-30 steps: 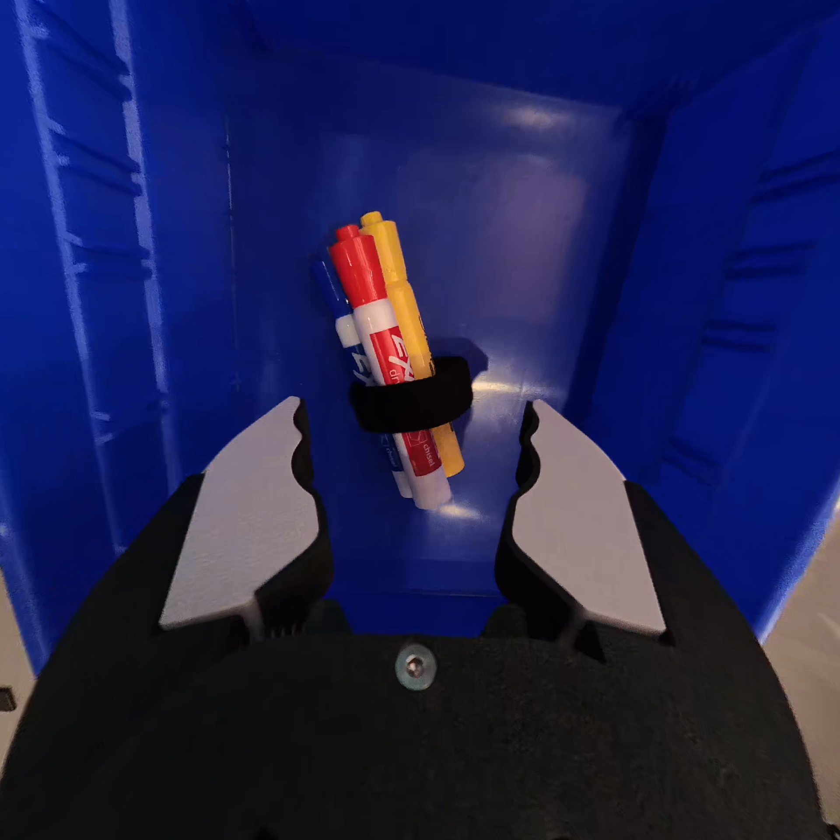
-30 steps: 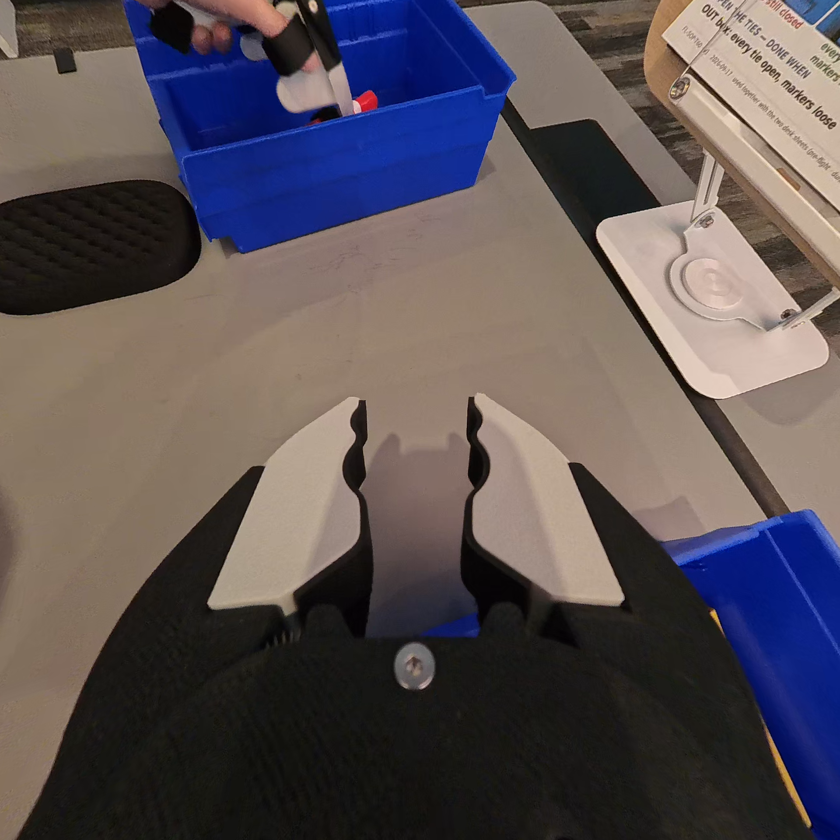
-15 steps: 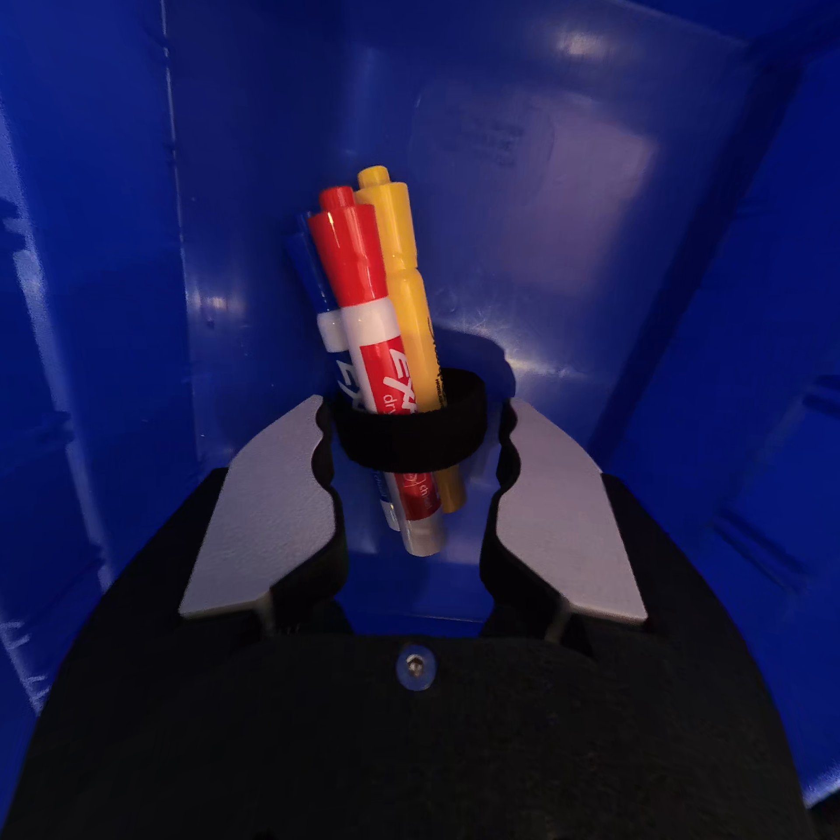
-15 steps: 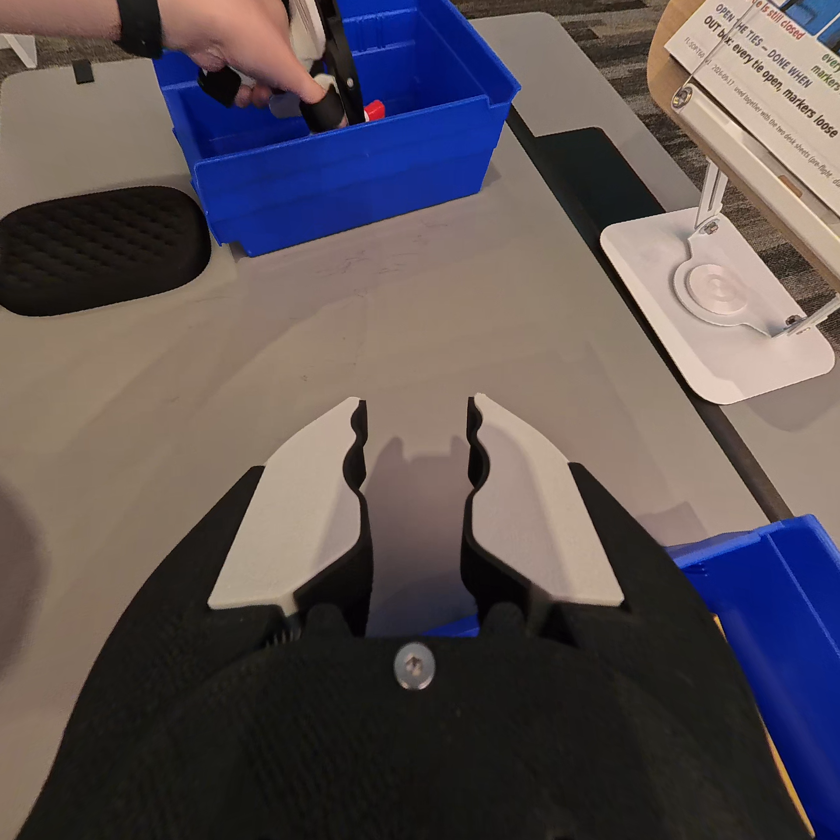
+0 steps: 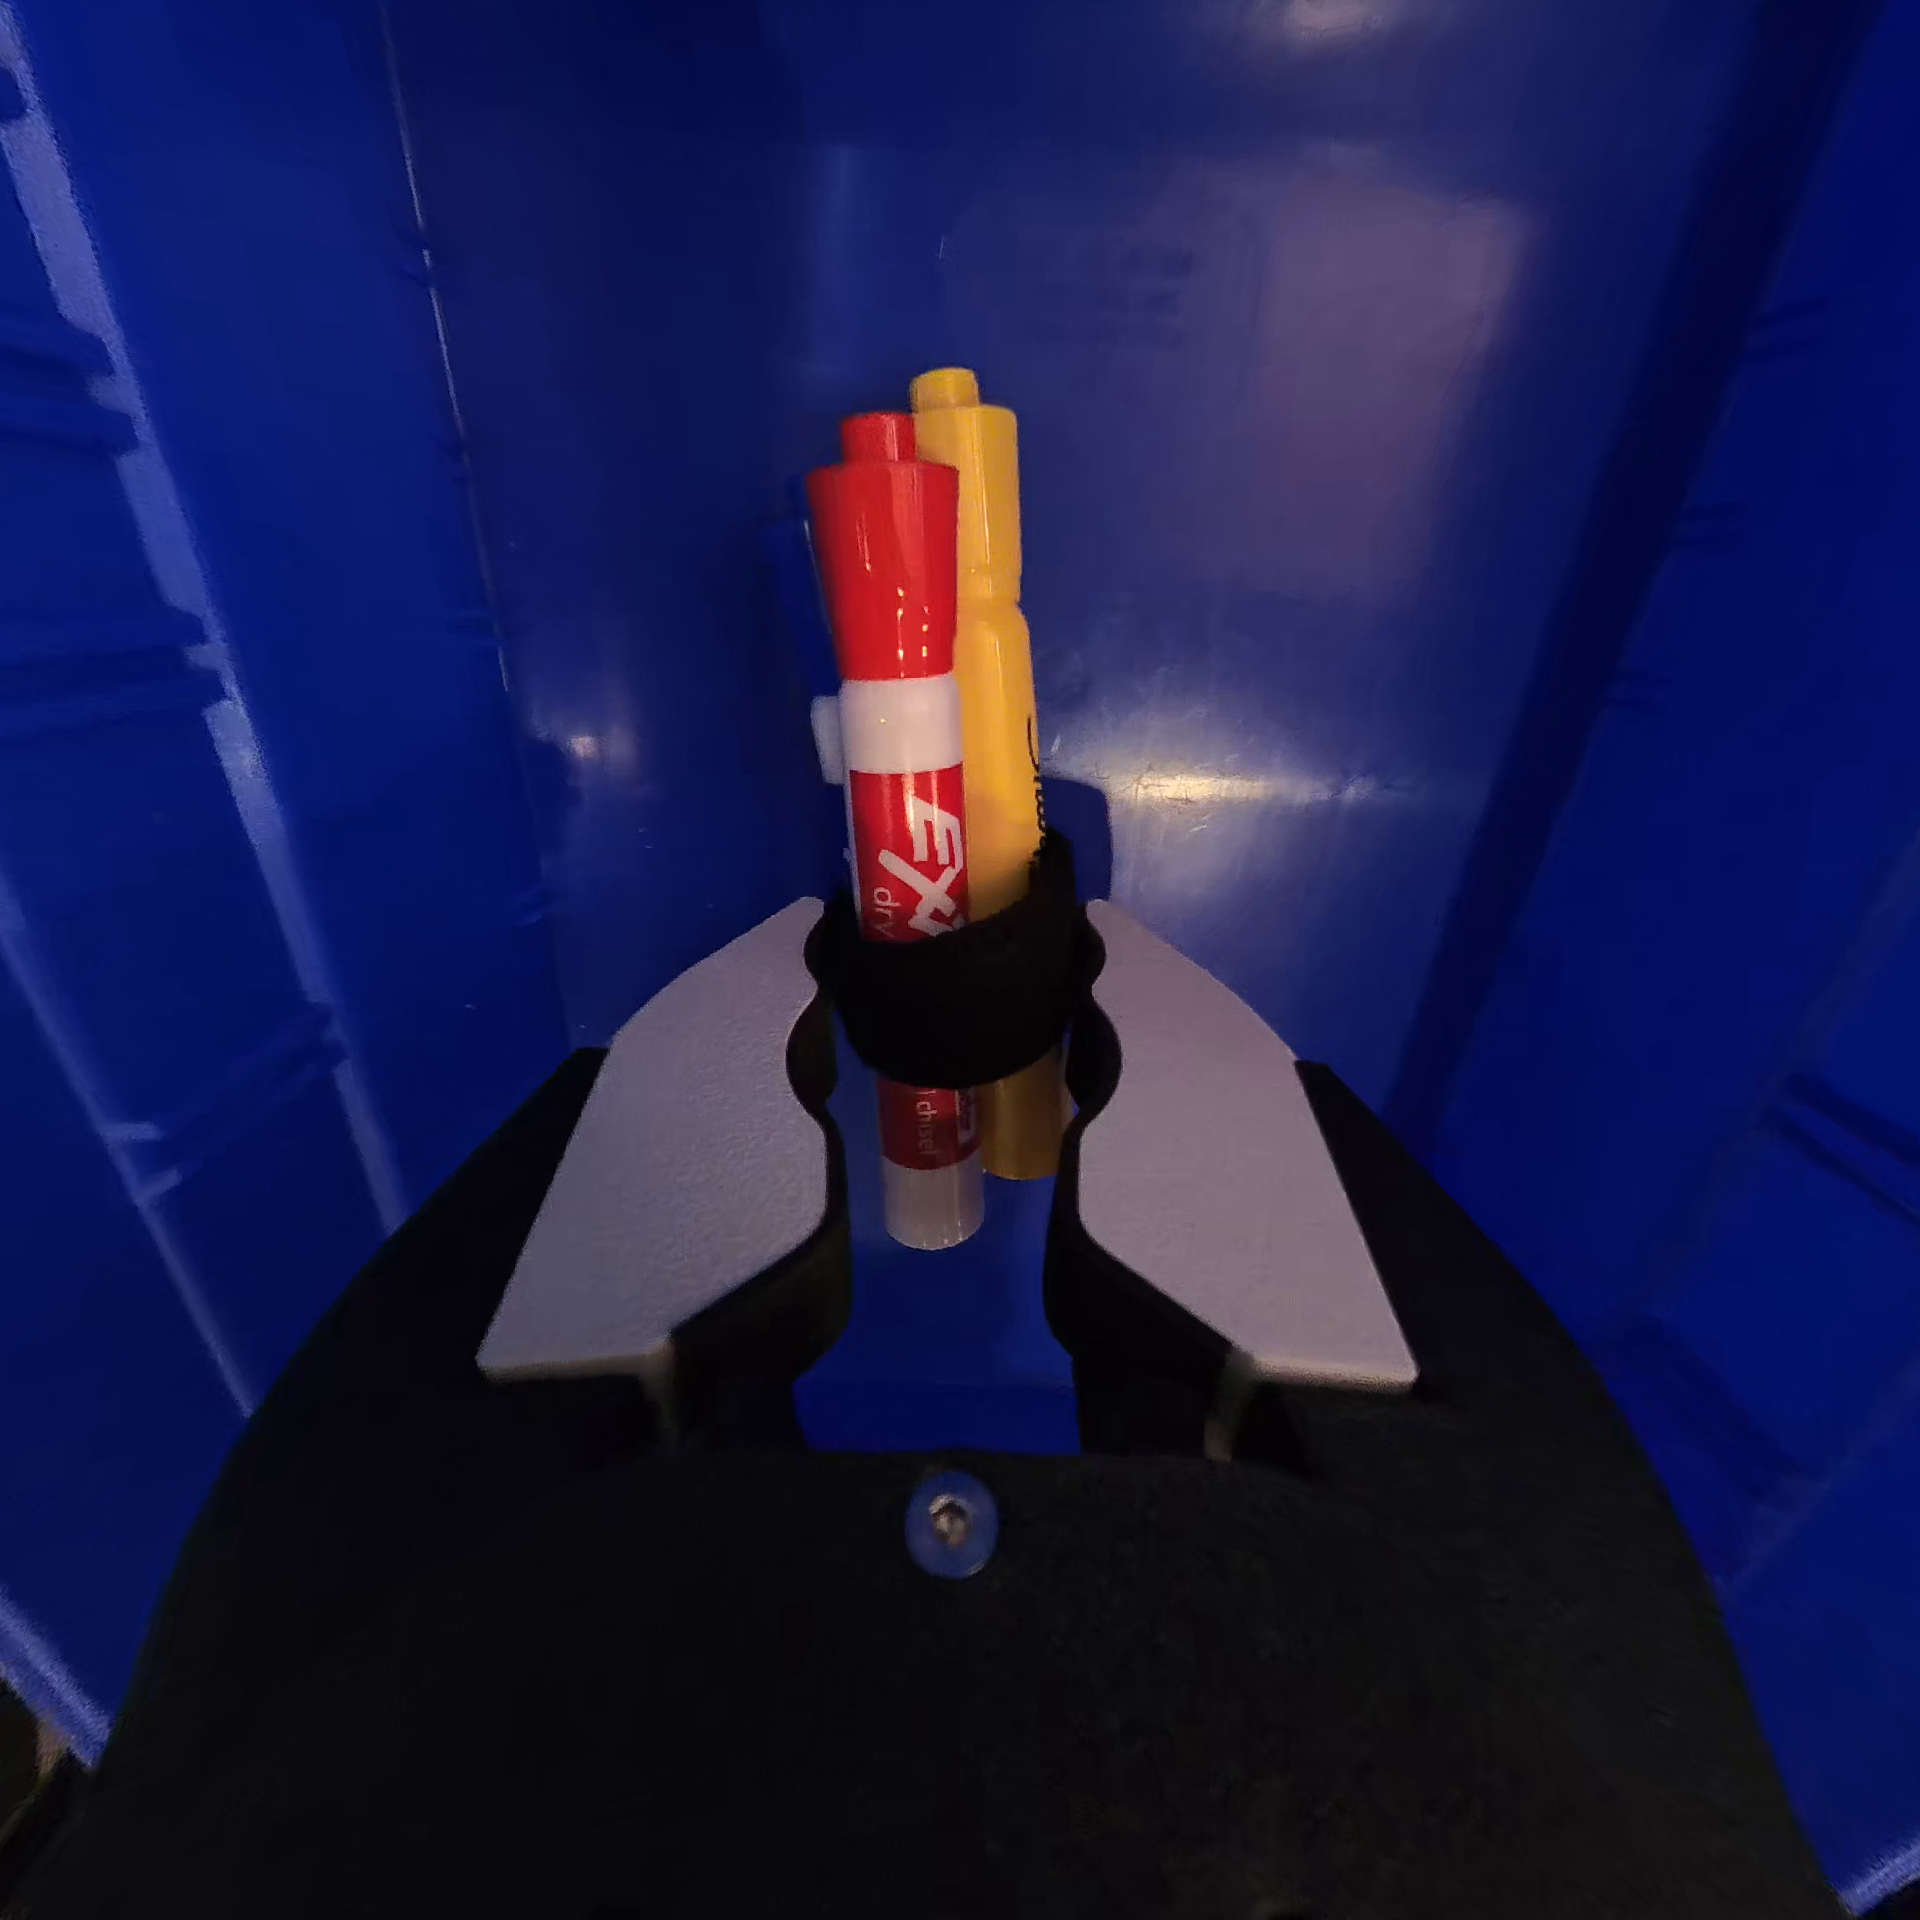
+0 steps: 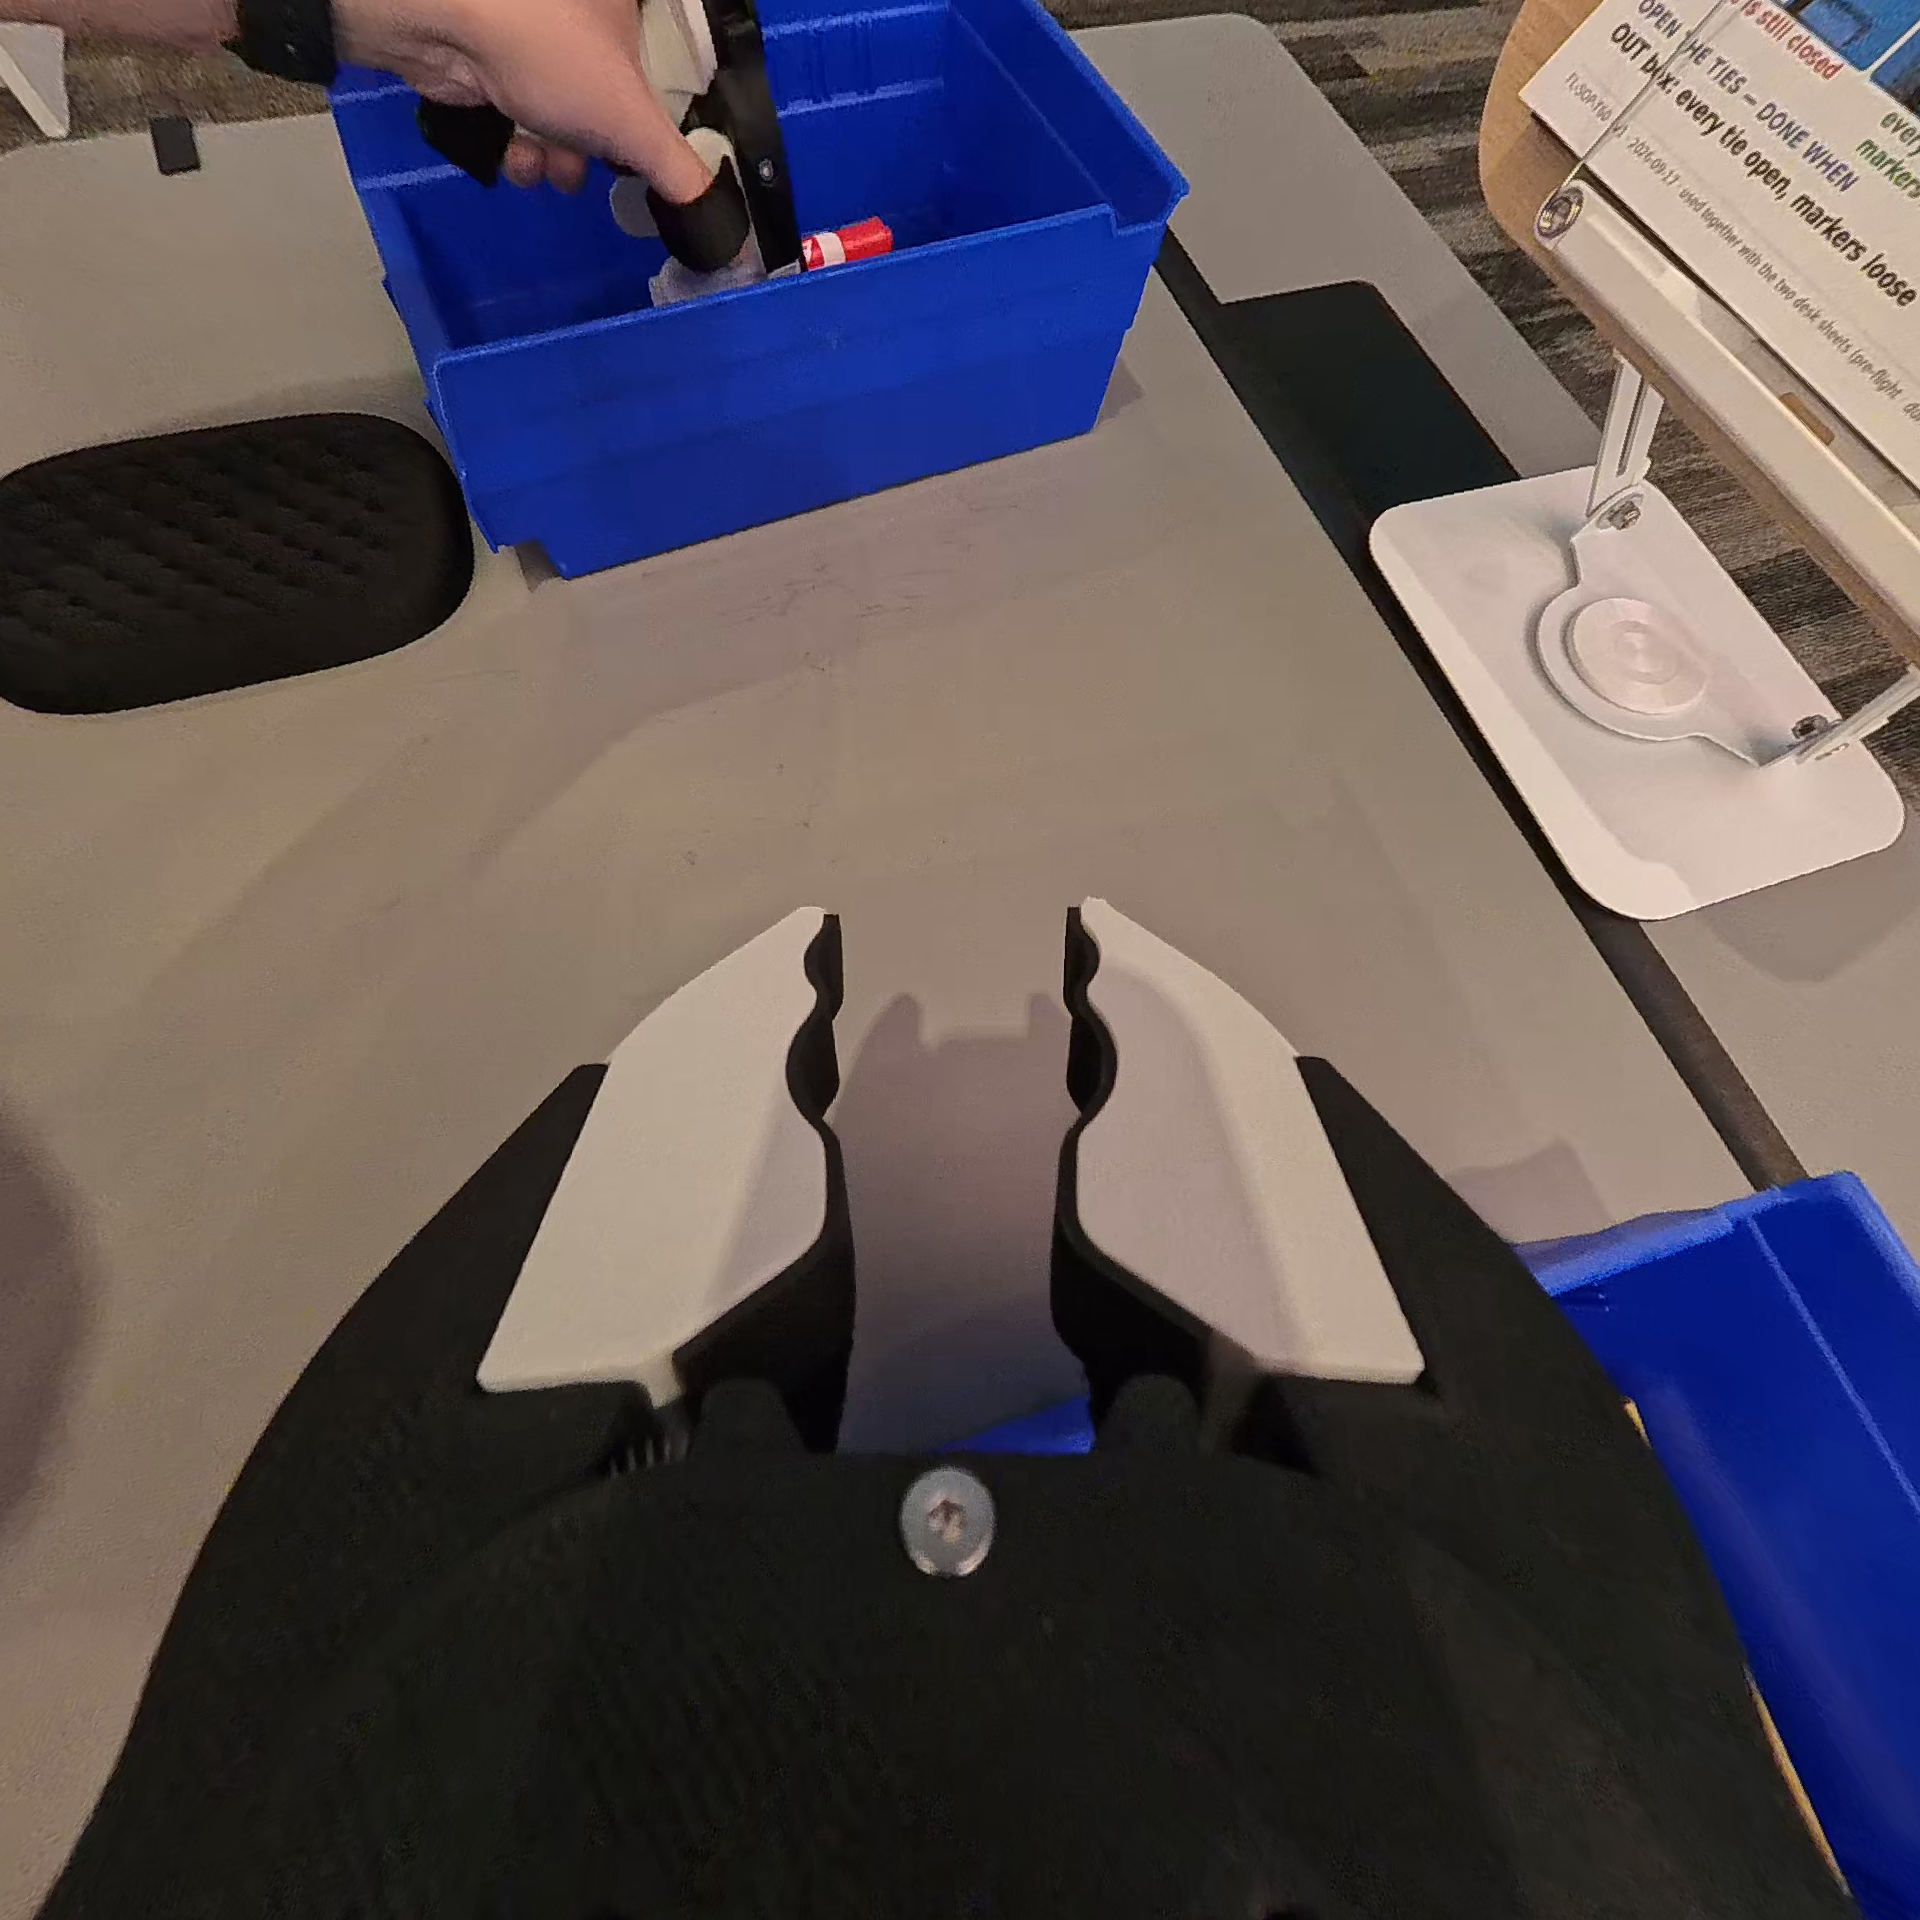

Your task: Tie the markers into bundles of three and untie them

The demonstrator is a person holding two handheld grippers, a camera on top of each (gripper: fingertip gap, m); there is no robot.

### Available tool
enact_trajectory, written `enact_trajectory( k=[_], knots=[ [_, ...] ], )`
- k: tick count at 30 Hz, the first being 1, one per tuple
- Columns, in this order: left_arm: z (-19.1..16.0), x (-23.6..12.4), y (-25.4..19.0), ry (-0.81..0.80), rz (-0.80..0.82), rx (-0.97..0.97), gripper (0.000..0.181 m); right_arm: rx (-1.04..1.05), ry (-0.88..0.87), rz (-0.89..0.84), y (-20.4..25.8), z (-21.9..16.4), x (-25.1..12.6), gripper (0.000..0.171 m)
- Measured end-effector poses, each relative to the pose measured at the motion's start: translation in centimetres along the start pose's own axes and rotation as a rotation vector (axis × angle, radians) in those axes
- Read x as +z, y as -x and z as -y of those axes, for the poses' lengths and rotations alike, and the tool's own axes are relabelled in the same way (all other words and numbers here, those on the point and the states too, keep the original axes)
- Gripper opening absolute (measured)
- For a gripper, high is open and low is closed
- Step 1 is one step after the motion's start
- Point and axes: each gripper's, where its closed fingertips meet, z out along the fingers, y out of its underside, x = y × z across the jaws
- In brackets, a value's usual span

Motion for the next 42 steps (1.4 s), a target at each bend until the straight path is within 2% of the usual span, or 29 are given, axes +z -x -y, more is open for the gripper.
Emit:
enact_trajectory(
  k=[8, 9, 10, 11, 22, 31, 36, 42],
  knots=[
    [-0.4, -0.2, 0.6, 0.034, -0.015, 0.081, 0.04, 0.004, 0.005, -0.002, -0.2, -0.2, 0.1, 0.042],
    [-0.3, -0.4, 0.7, 0.031, -0.018, 0.091, 0.038, 0.005, 0.004, -0.003, -0.2, -0.2, 0.1, 0.042],
    [-0.2, -0.6, 1.0, 0.023, -0.009, 0.106, 0.025, 0.005, 0.005, -0.003, -0.2, -0.2, 0.0, 0.041],
    [0.1, -0.9, 1.1, -0.002, -0.01, 0.113, 0.024, 0.005, 0.006, -0.003, -0.2, -0.2, 0.0, 0.041],
    [-1.2, -1.1, 1.8, 0.064, -0.038, 0.189, 0.024, 0.002, 0.015, -0.002, -0.2, -0.4, 0.2, 0.041],
    [-2.0, -2.8, 1.8, 0.098, -0.053, 0.271, 0.024, 0.012, 0.015, -0.003, -0.4, -0.6, 0.3, 0.041],
    [-2.2, -5.6, 0.3, 0.106, -0.075, 0.345, 0.024, 0.013, 0.013, -0.007, -0.5, -0.6, 0.3, 0.041],
    [-1.7, -12.2, -3.8, 0.069, -0.091, 0.507, 0.024, 0.018, 0.019, -0.008, -0.6, -0.8, 0.5, 0.041]
  ],
)
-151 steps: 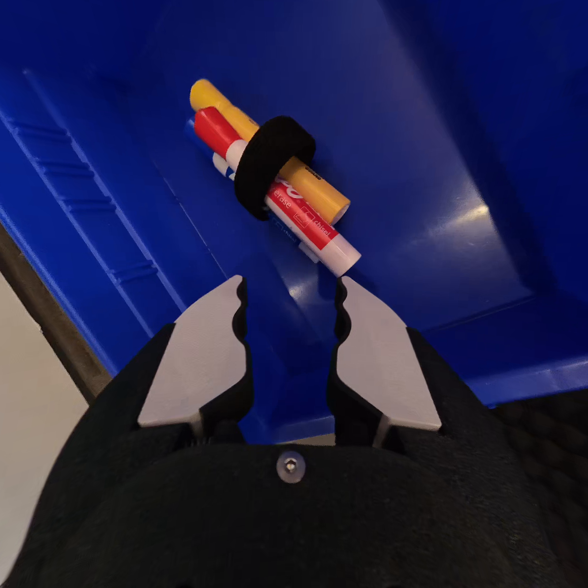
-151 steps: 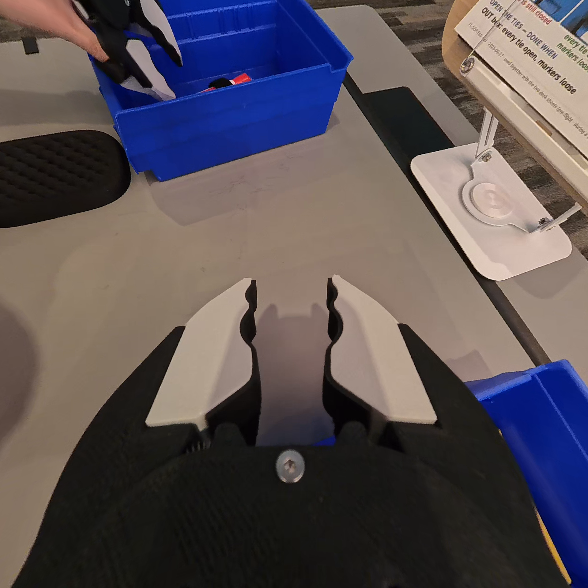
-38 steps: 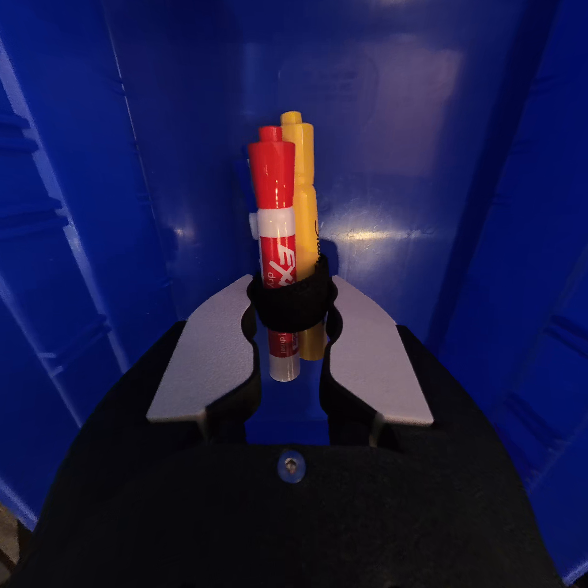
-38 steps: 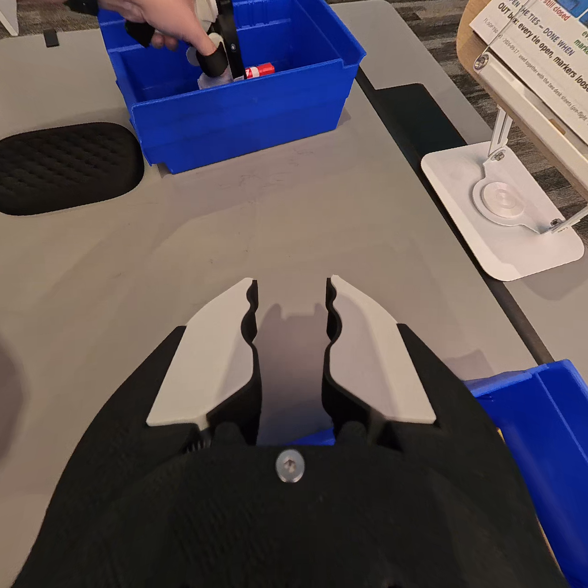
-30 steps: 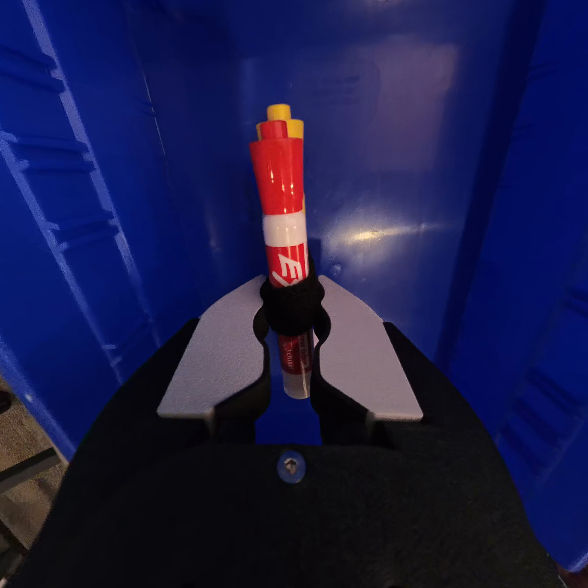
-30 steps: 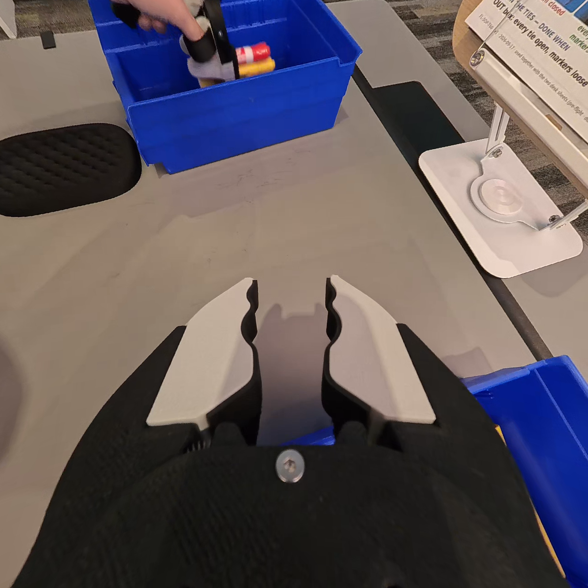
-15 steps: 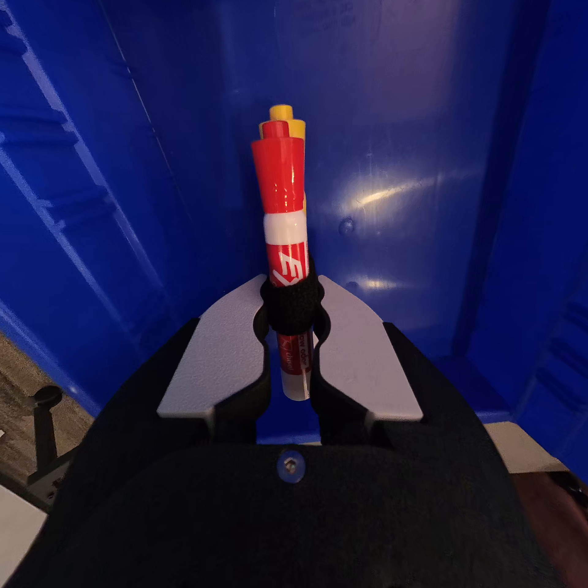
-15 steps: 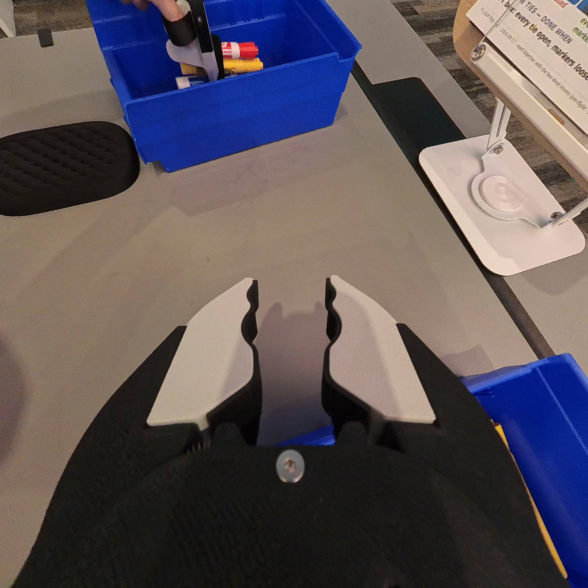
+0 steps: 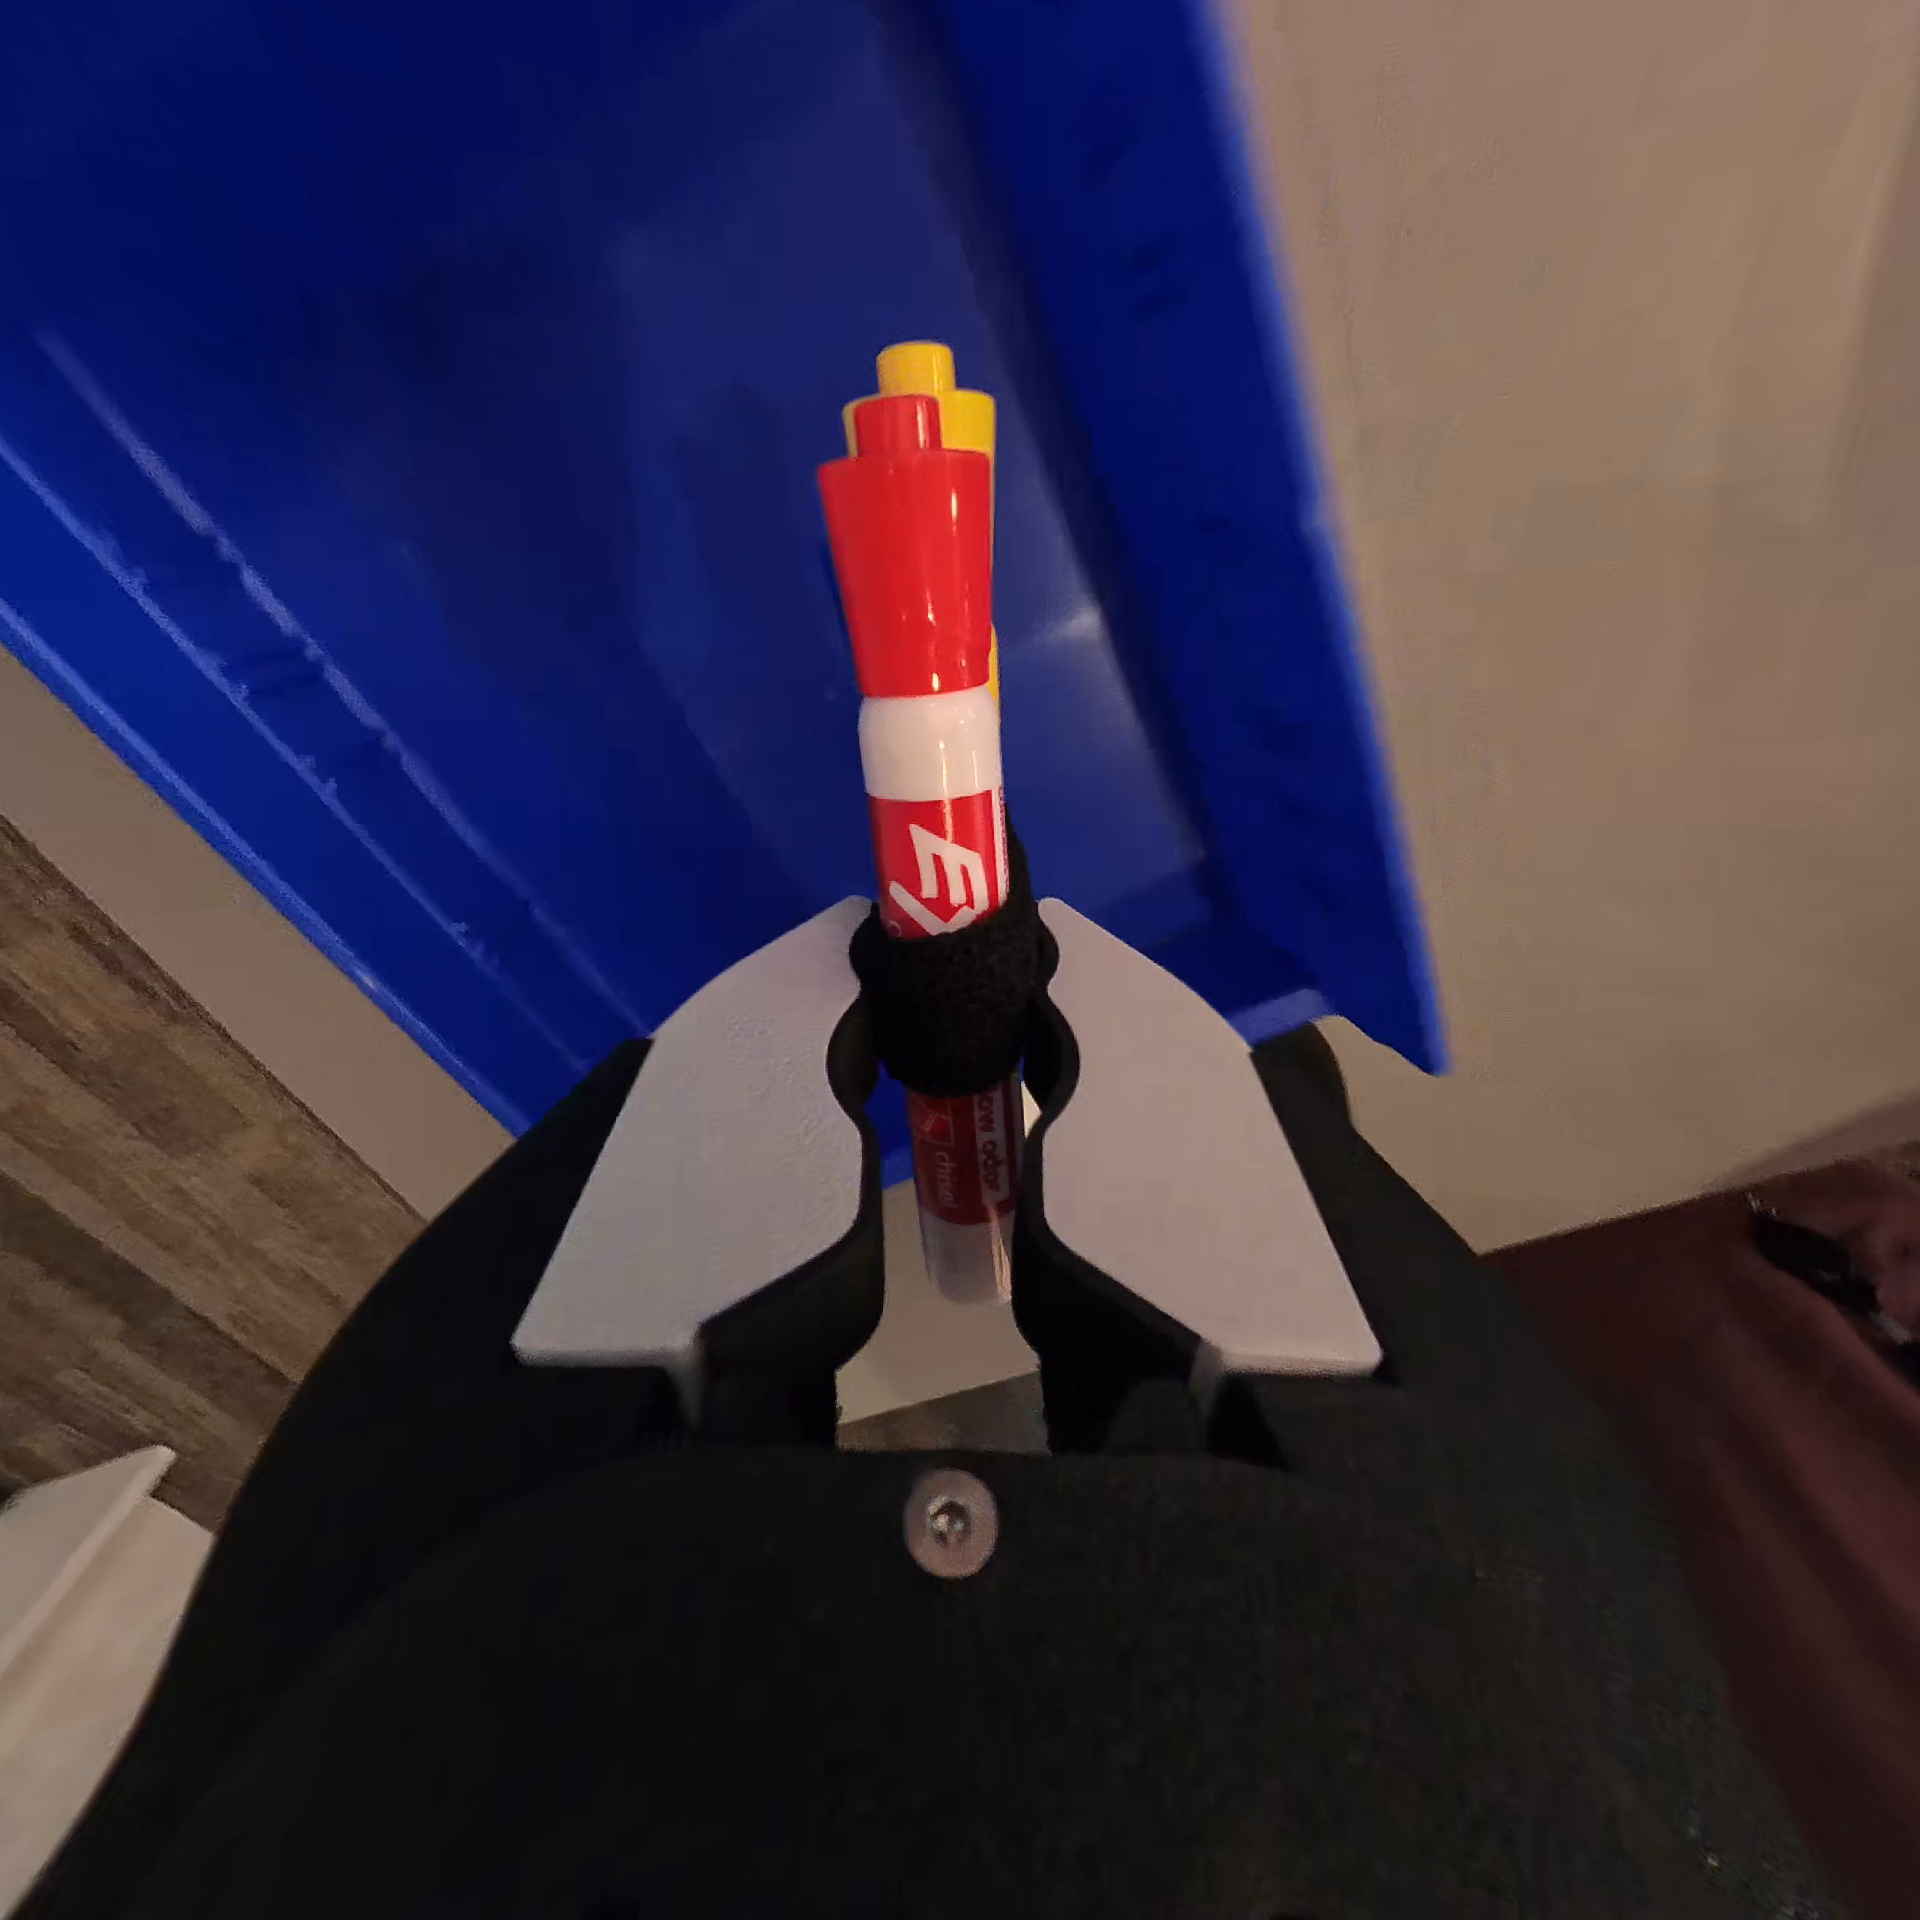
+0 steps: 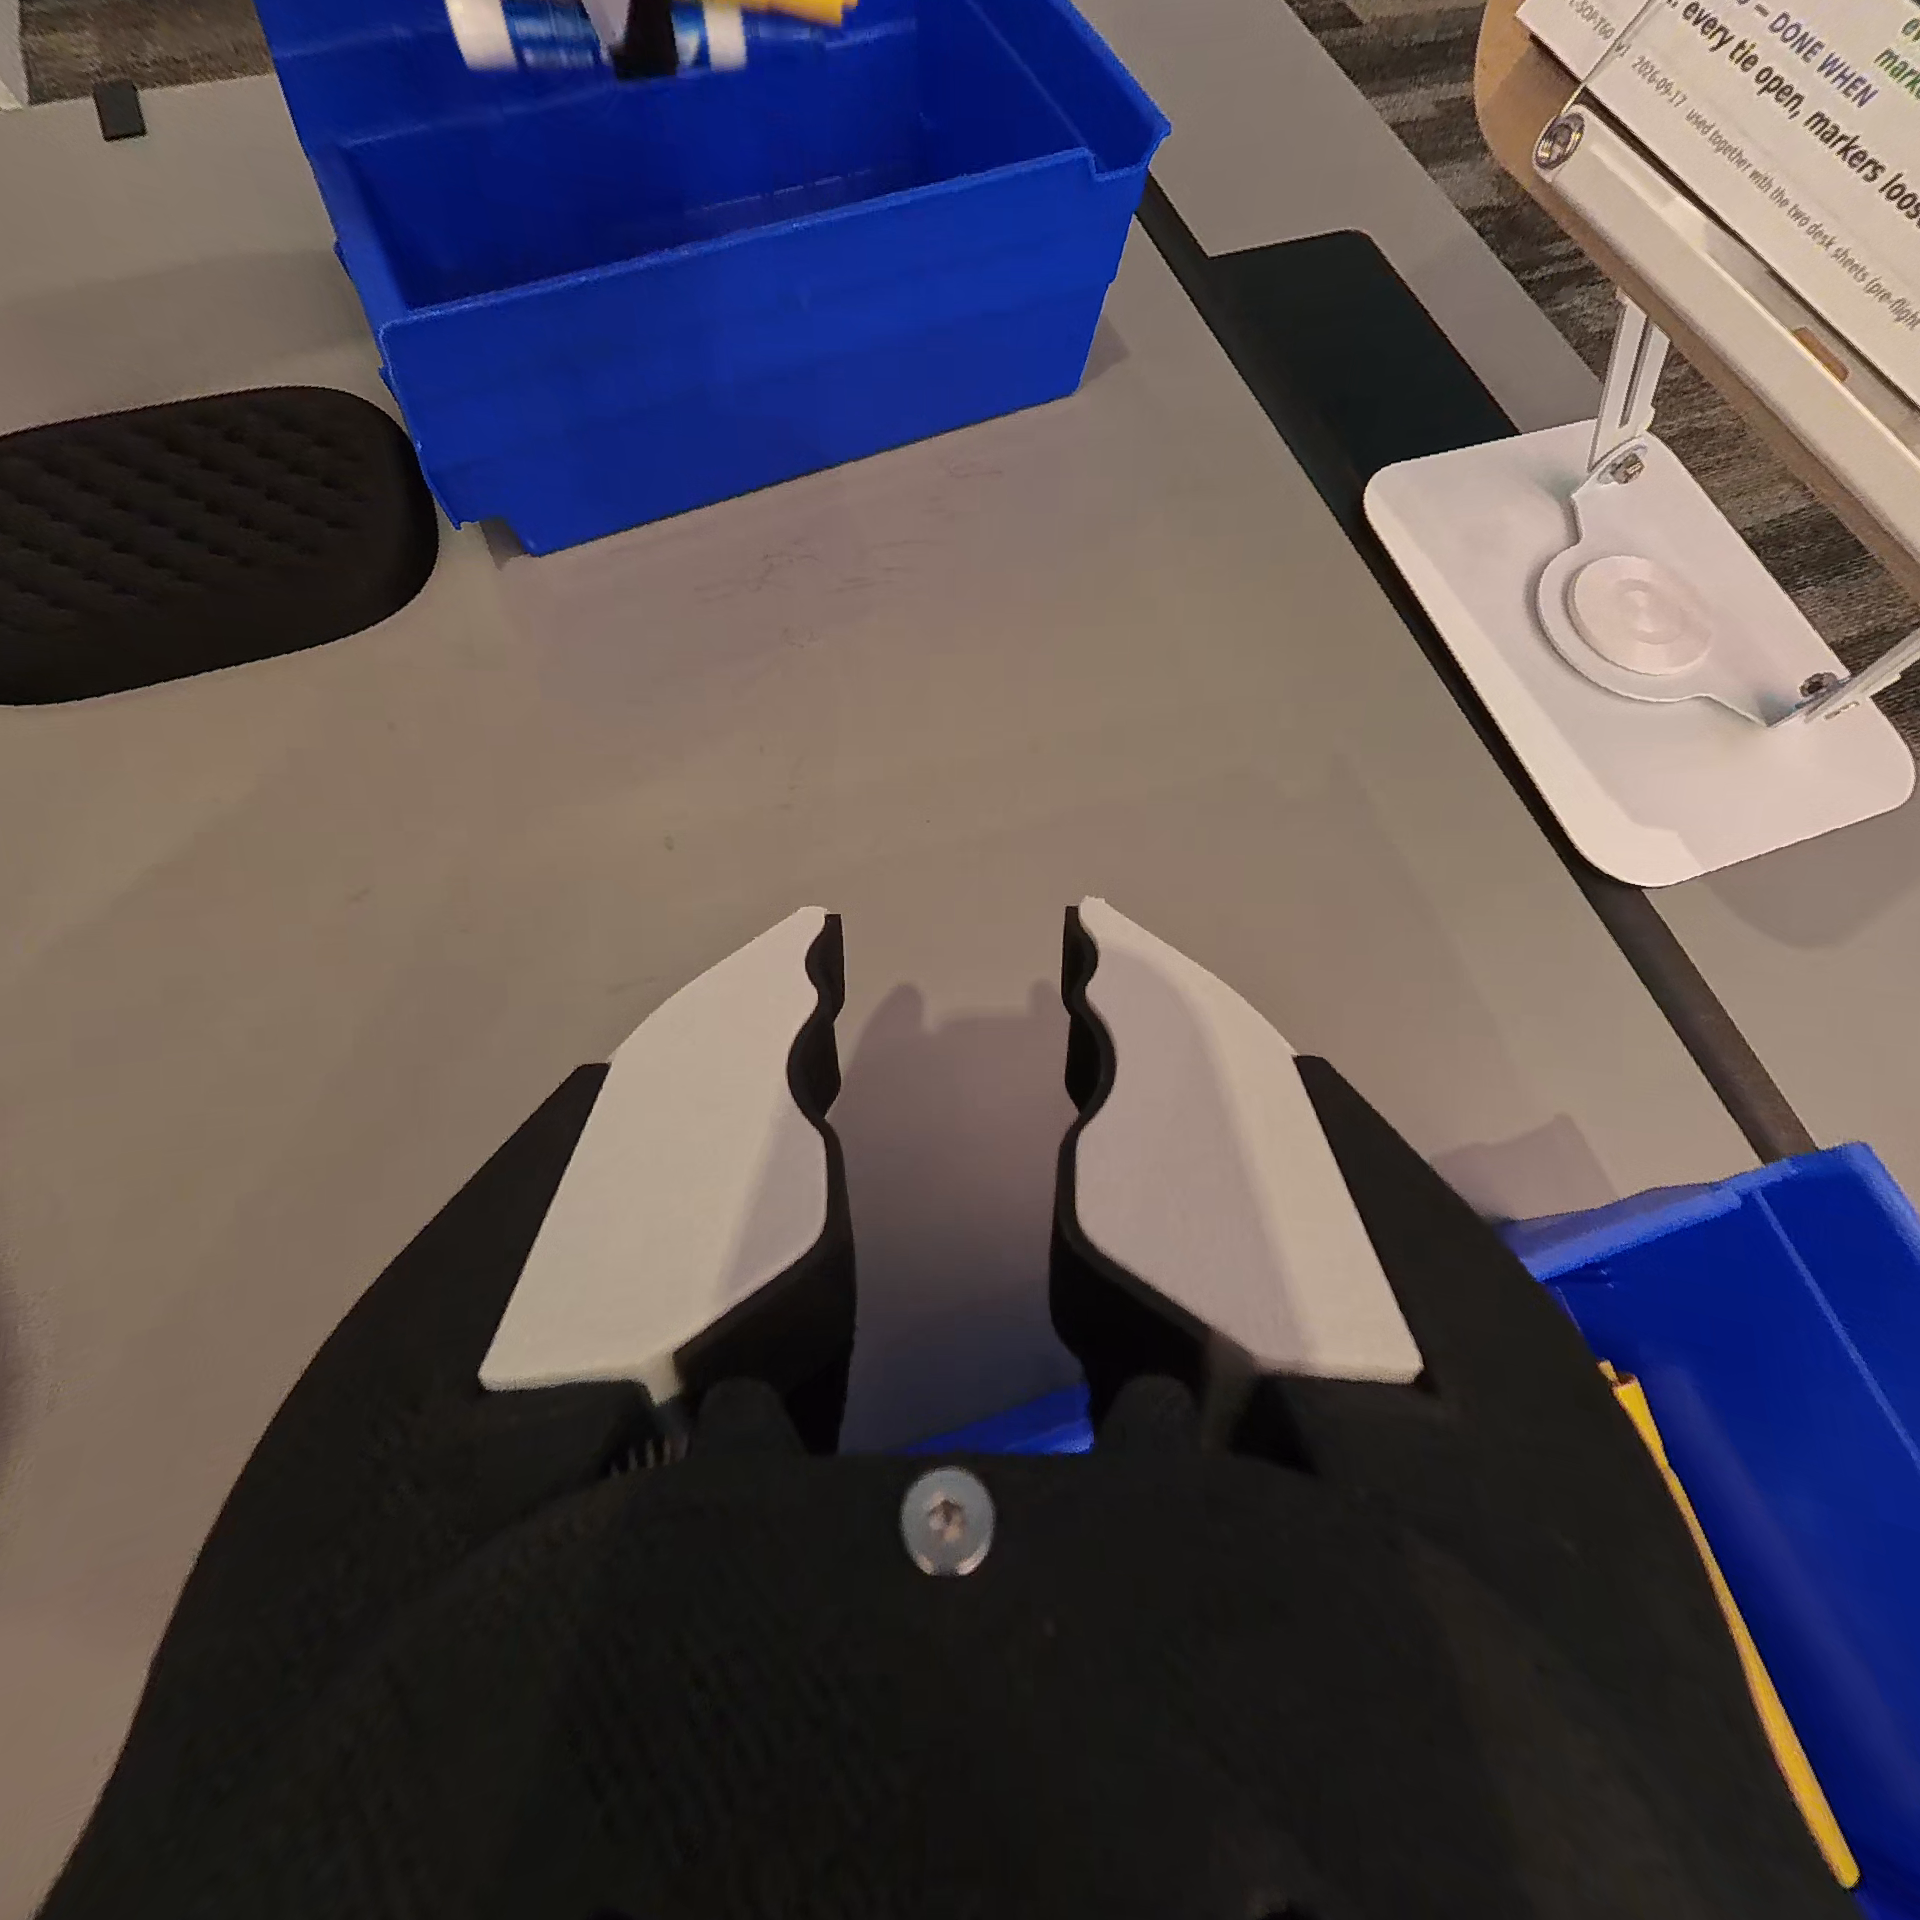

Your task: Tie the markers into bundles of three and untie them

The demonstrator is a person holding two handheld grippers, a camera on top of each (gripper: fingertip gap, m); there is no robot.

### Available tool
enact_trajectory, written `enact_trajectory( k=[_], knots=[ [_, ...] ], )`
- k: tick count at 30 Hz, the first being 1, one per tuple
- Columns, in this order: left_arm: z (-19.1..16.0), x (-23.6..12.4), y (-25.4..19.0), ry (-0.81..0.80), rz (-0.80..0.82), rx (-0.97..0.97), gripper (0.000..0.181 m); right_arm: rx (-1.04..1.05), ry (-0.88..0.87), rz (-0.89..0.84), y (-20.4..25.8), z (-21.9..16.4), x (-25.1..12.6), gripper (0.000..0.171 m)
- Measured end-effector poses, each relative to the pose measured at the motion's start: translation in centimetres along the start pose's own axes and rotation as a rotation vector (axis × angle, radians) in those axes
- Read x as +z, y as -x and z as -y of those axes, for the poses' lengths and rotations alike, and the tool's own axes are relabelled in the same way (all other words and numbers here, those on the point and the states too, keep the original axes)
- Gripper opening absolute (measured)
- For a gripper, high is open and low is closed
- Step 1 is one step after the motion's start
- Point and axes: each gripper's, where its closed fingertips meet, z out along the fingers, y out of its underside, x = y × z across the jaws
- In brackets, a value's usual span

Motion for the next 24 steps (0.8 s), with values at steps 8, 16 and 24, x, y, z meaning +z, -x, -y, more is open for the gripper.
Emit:
enact_trajectory(
  k=[8, 16, 24],
  knots=[
    [5.8, -6.2, -14.0, -0.173, -0.232, 0.252, 0.024, 0.069, -0.088, 0.065, 1.5, 1.1, 0.2, 0.041],
    [5.7, -4.9, -27.8, -0.178, -0.491, 0.499, 0.024, 0.328, -0.448, 0.035, 2.3, 3.9, -4.3, 0.042],
    [4.1, -0.2, -28.5, -0.12, -0.534, 0.463, 0.024, 0.524, -0.574, 0.052, 2.0, 2.3, -6.3, 0.038]
  ],
)
